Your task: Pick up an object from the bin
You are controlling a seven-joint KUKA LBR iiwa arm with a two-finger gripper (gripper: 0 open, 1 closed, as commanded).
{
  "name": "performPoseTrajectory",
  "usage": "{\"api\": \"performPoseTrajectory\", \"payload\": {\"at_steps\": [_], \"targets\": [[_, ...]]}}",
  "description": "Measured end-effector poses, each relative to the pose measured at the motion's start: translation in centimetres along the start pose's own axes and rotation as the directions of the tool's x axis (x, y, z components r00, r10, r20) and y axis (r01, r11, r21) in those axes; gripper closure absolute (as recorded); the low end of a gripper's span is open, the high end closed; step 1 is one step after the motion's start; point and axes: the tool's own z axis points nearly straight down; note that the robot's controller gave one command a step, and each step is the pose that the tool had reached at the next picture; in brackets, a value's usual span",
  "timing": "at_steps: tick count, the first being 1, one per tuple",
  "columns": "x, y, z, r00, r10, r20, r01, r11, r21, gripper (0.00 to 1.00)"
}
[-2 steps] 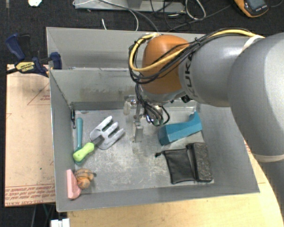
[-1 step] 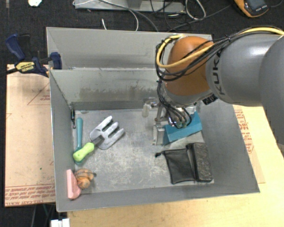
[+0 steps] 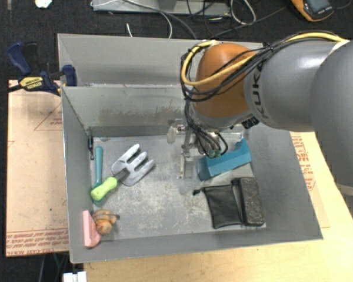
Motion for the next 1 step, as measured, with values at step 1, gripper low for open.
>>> {"api": "performPoseTrajectory", "payload": {"at_steps": [1], "targets": [[-0.01,-6.89,2.75,0.998,0.065,-0.001,-0.065,0.998,0.001,0.00]]}}
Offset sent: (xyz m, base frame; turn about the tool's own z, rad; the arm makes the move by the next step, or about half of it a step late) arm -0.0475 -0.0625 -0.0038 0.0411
